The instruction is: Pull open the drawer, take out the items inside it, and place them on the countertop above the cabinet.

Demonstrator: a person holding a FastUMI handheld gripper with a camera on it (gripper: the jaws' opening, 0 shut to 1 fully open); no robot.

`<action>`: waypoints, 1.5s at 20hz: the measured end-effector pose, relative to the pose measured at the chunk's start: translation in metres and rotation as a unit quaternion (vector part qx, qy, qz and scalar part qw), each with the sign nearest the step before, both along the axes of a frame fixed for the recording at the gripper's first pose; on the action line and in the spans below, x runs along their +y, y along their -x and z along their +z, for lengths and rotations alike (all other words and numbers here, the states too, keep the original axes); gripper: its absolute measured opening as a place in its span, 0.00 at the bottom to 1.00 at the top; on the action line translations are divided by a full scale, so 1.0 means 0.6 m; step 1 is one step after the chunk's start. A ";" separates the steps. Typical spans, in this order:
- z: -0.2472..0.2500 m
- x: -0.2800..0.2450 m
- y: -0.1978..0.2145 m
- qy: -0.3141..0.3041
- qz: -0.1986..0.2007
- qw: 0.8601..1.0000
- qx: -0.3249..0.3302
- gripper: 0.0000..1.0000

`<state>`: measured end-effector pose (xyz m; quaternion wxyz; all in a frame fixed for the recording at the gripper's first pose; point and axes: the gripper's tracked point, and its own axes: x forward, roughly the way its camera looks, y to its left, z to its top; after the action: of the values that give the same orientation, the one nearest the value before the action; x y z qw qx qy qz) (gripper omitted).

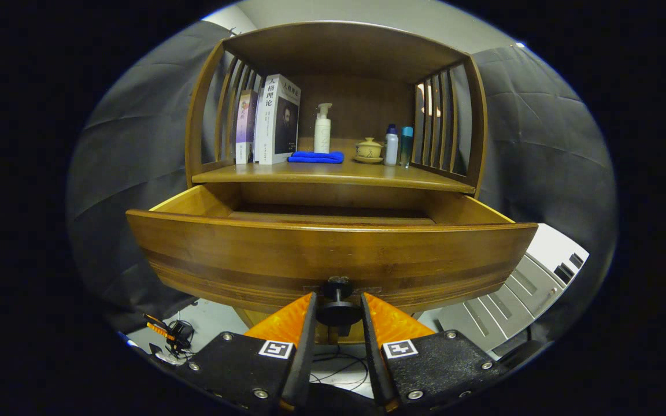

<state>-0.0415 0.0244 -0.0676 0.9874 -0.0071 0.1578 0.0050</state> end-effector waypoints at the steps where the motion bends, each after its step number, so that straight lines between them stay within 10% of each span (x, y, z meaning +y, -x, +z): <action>1: 0.000 -0.001 0.005 -0.001 0.001 1.000 0.000 0.43; 3: 0.034 0.004 0.018 -0.016 0.000 0.999 -0.030 0.43; 6: 0.097 0.002 0.035 -0.039 -0.008 0.995 -0.086 0.10; 16: 0.112 0.011 0.013 0.016 -0.003 0.999 -0.033 0.82; 30: 0.141 -0.053 -0.170 0.026 -0.089 0.991 0.101 0.91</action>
<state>0.0603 -0.0072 0.0171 0.9625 -0.0177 0.2566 -0.0862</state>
